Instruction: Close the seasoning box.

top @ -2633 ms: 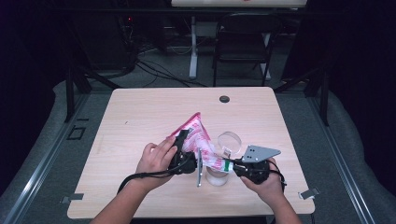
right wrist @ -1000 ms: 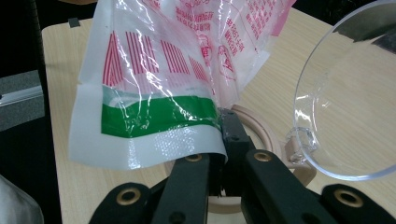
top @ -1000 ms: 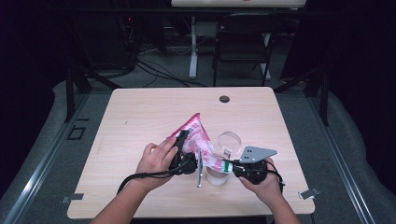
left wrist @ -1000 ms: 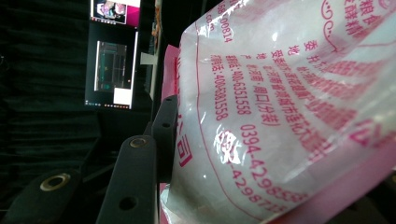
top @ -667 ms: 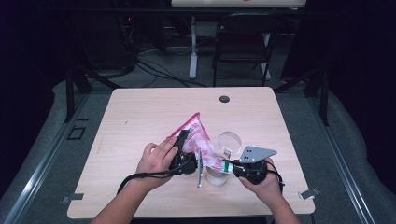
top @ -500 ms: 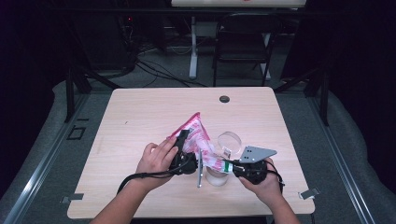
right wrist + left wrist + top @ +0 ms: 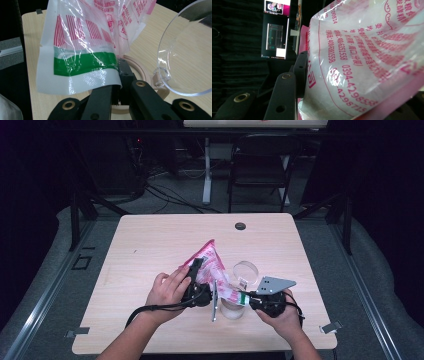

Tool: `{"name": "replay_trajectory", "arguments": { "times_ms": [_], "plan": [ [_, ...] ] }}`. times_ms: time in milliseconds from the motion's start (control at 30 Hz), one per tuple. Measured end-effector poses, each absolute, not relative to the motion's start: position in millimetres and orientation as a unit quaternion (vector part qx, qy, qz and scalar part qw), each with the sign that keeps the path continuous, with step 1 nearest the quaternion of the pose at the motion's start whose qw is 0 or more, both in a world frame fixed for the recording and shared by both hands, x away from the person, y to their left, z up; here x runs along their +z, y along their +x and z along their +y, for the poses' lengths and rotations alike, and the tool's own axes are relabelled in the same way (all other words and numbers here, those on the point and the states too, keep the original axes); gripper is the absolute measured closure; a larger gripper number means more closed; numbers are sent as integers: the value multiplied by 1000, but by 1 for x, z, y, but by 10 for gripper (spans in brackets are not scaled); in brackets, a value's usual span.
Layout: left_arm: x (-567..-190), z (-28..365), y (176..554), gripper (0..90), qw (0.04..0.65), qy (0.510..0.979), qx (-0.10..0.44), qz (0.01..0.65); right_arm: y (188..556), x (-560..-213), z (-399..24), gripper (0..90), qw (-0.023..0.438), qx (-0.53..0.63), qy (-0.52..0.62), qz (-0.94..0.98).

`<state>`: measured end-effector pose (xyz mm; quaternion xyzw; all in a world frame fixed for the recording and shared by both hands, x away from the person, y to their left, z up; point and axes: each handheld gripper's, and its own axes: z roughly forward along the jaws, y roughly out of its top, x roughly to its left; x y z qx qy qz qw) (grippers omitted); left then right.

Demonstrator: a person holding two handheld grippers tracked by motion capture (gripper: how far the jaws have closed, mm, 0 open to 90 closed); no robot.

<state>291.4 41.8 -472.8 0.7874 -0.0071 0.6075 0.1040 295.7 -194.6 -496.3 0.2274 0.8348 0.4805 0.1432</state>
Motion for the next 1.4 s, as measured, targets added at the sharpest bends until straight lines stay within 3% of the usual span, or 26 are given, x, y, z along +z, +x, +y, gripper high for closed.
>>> {"name": "replay_trajectory", "arguments": {
  "times_ms": [1400],
  "plan": [
    [-468, 38, 290, 621, 108, 783, 613, -11, 296, -497, -196, 897, 143, 481, 230, 834]
  ]
}}
